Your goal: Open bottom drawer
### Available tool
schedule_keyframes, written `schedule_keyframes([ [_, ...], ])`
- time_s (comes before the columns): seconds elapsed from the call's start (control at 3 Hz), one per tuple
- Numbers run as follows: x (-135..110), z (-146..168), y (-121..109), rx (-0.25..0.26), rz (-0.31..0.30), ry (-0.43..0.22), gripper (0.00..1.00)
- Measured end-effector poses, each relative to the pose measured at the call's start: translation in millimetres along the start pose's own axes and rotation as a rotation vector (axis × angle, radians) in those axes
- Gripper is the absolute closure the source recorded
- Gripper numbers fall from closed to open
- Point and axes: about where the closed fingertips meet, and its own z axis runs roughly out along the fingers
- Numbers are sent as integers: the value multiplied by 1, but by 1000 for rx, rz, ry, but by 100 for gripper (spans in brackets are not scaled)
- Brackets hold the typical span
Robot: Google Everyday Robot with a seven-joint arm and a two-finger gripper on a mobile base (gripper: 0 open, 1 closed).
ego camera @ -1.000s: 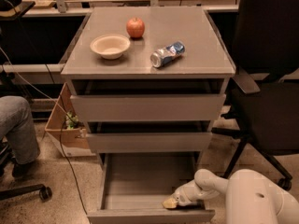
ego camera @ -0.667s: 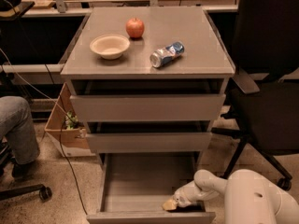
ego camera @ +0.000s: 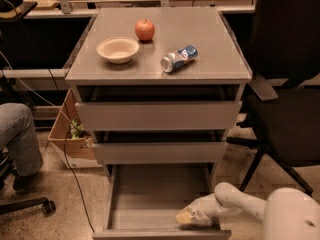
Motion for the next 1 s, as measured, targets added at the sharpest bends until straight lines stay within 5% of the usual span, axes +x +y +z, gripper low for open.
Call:
schedule_keyframes([
  [0.33,0,-40,5,147,-42,-155,100],
  [0.67,7,-121,-2,380,-76,-295,97],
  [1.0,11,-165,1,470,-73,-392,73],
])
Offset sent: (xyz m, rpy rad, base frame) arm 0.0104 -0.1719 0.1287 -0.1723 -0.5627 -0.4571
